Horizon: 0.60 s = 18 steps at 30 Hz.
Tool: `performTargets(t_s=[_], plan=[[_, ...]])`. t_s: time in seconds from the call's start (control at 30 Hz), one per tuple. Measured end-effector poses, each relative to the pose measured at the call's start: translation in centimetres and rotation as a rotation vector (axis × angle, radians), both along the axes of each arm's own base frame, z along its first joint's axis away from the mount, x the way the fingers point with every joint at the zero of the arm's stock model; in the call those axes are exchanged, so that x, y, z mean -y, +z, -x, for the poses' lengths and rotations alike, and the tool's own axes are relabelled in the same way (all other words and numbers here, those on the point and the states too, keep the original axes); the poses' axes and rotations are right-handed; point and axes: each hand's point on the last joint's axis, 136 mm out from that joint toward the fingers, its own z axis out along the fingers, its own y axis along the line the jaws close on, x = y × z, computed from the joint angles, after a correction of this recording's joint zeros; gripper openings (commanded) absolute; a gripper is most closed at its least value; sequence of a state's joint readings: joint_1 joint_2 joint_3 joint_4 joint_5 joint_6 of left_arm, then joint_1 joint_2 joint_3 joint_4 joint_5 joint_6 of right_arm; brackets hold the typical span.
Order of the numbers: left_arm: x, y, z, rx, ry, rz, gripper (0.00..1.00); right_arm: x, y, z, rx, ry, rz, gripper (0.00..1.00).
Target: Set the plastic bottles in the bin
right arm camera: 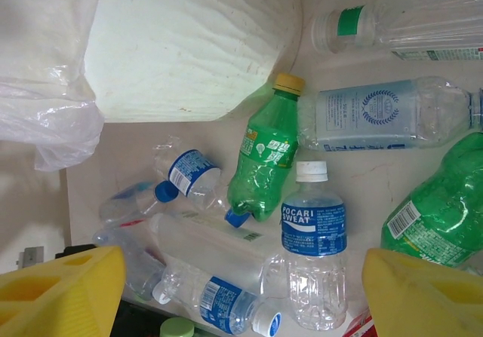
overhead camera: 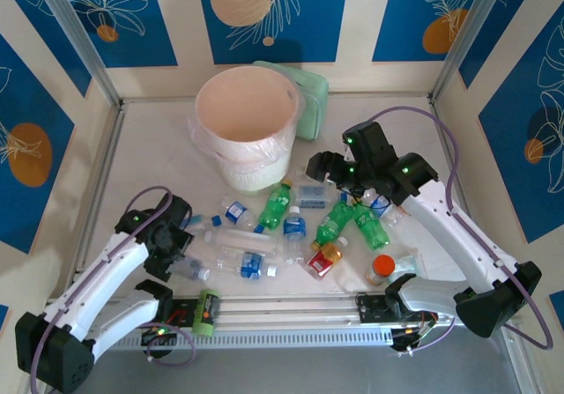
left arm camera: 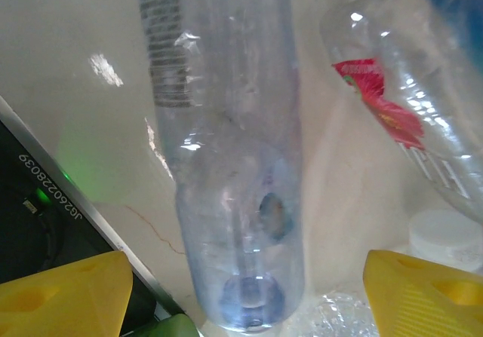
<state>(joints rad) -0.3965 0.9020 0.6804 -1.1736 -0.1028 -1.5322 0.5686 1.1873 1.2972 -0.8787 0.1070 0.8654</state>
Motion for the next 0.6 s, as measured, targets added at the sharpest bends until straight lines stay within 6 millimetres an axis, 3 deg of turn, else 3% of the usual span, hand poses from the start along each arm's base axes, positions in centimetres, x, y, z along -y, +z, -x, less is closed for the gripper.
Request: performTargets(t_s=[0.27, 0.6], plan=[[0.8, -2.8, 0.3, -0.069, 0.001, 0.023, 0.77, 0.0, -0.1, 0.0, -0.006, 0.002, -0.003, 0.82], [1.2, -4.4, -0.6, -0.079, 0.0, 0.022, 0.7, 0.3, -1.2, 0.1, -0.032, -0.007, 0.009, 0.82]])
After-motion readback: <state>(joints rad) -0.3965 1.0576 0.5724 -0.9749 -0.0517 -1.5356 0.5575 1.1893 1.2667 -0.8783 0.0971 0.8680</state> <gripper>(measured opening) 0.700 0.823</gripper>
